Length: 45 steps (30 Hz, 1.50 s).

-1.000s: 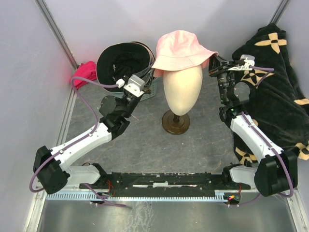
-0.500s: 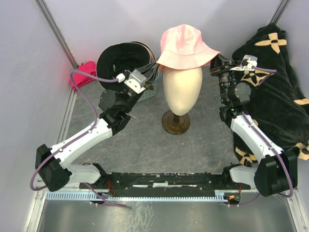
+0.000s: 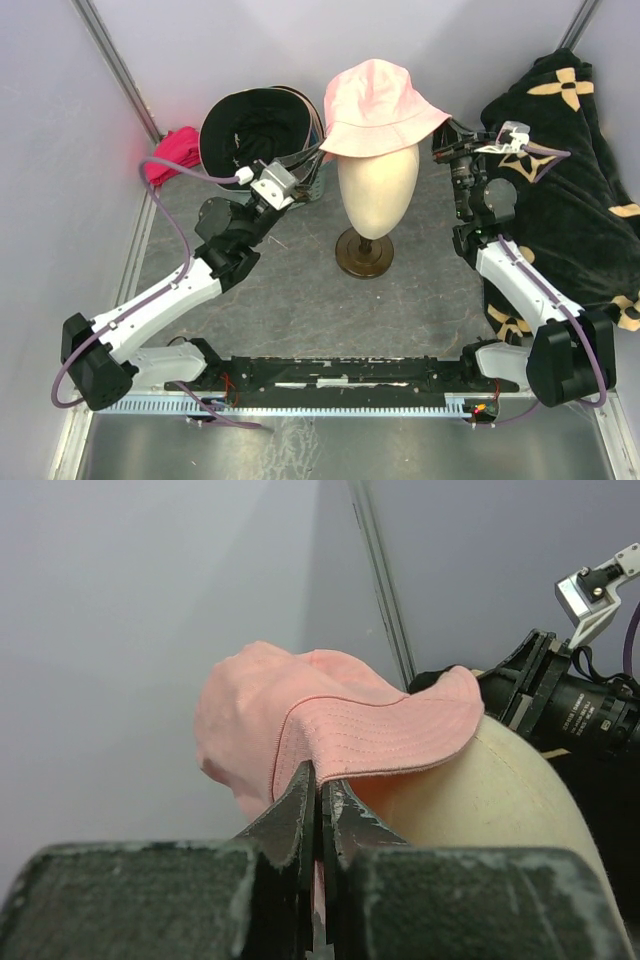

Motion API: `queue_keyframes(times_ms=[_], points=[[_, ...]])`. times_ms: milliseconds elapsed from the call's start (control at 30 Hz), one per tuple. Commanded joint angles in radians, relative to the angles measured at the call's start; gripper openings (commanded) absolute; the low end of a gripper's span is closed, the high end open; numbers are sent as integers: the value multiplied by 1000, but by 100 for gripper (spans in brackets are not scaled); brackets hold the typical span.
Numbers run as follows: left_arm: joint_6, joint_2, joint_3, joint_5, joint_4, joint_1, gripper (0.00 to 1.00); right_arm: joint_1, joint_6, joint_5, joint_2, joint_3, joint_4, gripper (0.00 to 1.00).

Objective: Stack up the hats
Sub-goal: Place the hat on the hat stand.

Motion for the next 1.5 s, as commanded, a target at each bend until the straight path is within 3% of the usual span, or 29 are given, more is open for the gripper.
queue_keyframes(times_ms=[0,600,1233,1467], points=[[-28,-83,4,29,78,1,3,-21,-8,93,7,-18,52,21],[-37,-141,-66,81,-10,-22,3,-20,70,157,35,-149,224,24],[30,-113,-118,87,-105,-64,3,-20,29,124,54,-153,194,28],[64,-86,-73,88,-108,-96,3,-20,32,119,49,-126,172,37]])
